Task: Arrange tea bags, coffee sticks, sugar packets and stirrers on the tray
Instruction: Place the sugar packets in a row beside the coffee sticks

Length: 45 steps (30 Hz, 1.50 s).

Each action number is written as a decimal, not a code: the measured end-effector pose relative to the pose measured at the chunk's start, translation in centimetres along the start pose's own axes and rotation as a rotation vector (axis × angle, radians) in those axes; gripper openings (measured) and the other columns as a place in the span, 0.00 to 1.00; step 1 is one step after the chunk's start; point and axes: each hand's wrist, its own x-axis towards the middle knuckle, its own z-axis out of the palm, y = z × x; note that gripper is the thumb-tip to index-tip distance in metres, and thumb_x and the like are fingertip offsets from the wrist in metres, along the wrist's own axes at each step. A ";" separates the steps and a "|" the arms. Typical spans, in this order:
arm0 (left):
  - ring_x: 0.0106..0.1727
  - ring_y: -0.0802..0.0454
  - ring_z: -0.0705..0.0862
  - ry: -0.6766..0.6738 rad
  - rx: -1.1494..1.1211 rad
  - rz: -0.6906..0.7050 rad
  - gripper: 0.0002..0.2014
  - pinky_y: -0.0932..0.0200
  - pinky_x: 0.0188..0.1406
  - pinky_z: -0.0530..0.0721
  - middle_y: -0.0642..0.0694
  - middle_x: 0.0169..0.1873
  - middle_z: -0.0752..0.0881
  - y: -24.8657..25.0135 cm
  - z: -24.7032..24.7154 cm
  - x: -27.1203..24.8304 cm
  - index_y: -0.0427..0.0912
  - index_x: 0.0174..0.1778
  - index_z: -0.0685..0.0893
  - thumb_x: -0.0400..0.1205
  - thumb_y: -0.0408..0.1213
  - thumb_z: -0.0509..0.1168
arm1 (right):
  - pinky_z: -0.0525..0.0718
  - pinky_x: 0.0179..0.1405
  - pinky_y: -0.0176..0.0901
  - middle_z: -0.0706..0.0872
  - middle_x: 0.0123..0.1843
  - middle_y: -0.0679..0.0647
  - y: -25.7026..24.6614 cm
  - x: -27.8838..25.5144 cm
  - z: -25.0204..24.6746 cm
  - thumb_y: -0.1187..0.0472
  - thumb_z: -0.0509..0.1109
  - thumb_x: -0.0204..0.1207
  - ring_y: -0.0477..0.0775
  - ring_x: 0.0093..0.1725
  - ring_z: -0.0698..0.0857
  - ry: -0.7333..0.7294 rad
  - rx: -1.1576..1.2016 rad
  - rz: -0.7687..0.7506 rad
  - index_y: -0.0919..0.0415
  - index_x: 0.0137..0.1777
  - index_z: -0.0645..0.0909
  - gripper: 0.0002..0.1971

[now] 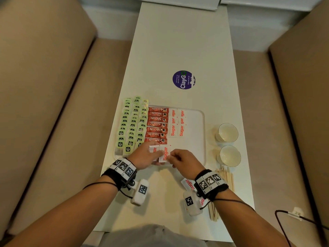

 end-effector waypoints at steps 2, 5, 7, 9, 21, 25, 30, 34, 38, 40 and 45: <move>0.51 0.45 0.93 0.034 -0.019 -0.018 0.04 0.47 0.46 0.93 0.41 0.54 0.92 0.1 0.0 0.1 0.40 0.56 0.85 0.87 0.34 0.66 | 0.86 0.50 0.47 0.90 0.42 0.53 0.0 0.3 0.0 0.52 0.67 0.87 0.55 0.44 0.88 -0.010 -0.003 0.001 0.59 0.50 0.86 0.12; 0.50 0.48 0.93 0.061 -0.045 -0.044 0.07 0.49 0.45 0.93 0.44 0.50 0.93 0.5 -0.1 0.3 0.41 0.55 0.86 0.89 0.36 0.63 | 0.86 0.50 0.48 0.89 0.43 0.54 0.1 0.7 -0.3 0.52 0.67 0.87 0.57 0.45 0.88 -0.026 -0.032 -0.001 0.61 0.49 0.85 0.13; 0.47 0.47 0.93 0.089 -0.046 -0.055 0.07 0.48 0.49 0.93 0.44 0.48 0.93 0.5 -0.2 0.5 0.42 0.55 0.86 0.89 0.37 0.64 | 0.86 0.50 0.49 0.89 0.43 0.54 0.3 1.1 -0.6 0.52 0.67 0.87 0.57 0.45 0.88 -0.022 -0.046 0.016 0.60 0.48 0.85 0.13; 0.44 0.45 0.92 0.106 -0.062 -0.058 0.08 0.44 0.53 0.91 0.41 0.46 0.91 0.6 -0.6 0.8 0.38 0.57 0.85 0.88 0.37 0.65 | 0.86 0.49 0.49 0.89 0.42 0.53 0.8 1.8 -1.1 0.52 0.66 0.87 0.56 0.44 0.87 0.016 -0.062 0.038 0.60 0.47 0.85 0.13; 0.48 0.45 0.90 0.119 -0.117 -0.097 0.10 0.47 0.56 0.90 0.42 0.49 0.89 0.6 -1.1 1.8 0.38 0.59 0.87 0.89 0.38 0.63 | 0.90 0.53 0.51 0.92 0.54 0.52 1.7 6.5 -1.5 0.52 0.66 0.85 0.52 0.47 0.89 0.215 -0.163 0.218 0.55 0.45 0.87 0.12; 0.46 0.46 0.89 0.159 -0.051 -0.103 0.10 0.46 0.56 0.91 0.40 0.56 0.89 0.2 -1.2 2.0 0.40 0.53 0.89 0.88 0.35 0.62 | 0.90 0.52 0.52 0.92 0.53 0.51 1.5 6.9 -1.4 0.51 0.67 0.85 0.52 0.46 0.89 0.211 -0.171 0.242 0.56 0.45 0.87 0.12; 0.45 0.46 0.86 0.171 0.061 -0.096 0.13 0.39 0.57 0.90 0.36 0.57 0.88 0.0 -1.5 2.2 0.39 0.55 0.90 0.88 0.35 0.59 | 0.90 0.50 0.52 0.92 0.52 0.50 1.6 7.0 -1.3 0.50 0.68 0.84 0.51 0.44 0.89 0.218 -0.187 0.251 0.53 0.41 0.85 0.12; 0.57 0.39 0.89 0.166 0.129 -0.088 0.13 0.39 0.52 0.92 0.38 0.57 0.89 -0.1 -1.4 2.1 0.36 0.59 0.89 0.87 0.30 0.60 | 0.89 0.45 0.48 0.92 0.50 0.50 1.4 7.1 -1.3 0.50 0.68 0.84 0.49 0.41 0.88 0.224 -0.206 0.262 0.53 0.39 0.83 0.13; 0.48 0.37 0.91 0.178 0.284 -0.020 0.09 0.42 0.43 0.93 0.32 0.51 0.90 -0.2 -1.6 2.0 0.31 0.56 0.86 0.85 0.33 0.67 | 0.91 0.45 0.49 0.92 0.52 0.51 1.3 7.4 -1.3 0.49 0.69 0.84 0.50 0.42 0.89 0.213 -0.199 0.285 0.55 0.41 0.84 0.13; 0.47 0.40 0.92 0.183 0.293 -0.007 0.08 0.49 0.35 0.92 0.32 0.50 0.90 -0.2 -1.6 2.0 0.33 0.55 0.87 0.84 0.33 0.69 | 0.89 0.44 0.46 0.92 0.52 0.52 1.3 7.4 -1.3 0.50 0.70 0.84 0.51 0.42 0.89 0.208 -0.194 0.286 0.56 0.41 0.84 0.13; 0.45 0.39 0.92 0.211 0.205 -0.035 0.10 0.50 0.33 0.91 0.31 0.50 0.89 -0.3 -1.4 2.0 0.30 0.53 0.86 0.86 0.35 0.67 | 0.86 0.42 0.44 0.92 0.51 0.53 1.5 7.2 -1.4 0.51 0.70 0.84 0.51 0.41 0.88 0.207 -0.209 0.285 0.56 0.38 0.84 0.14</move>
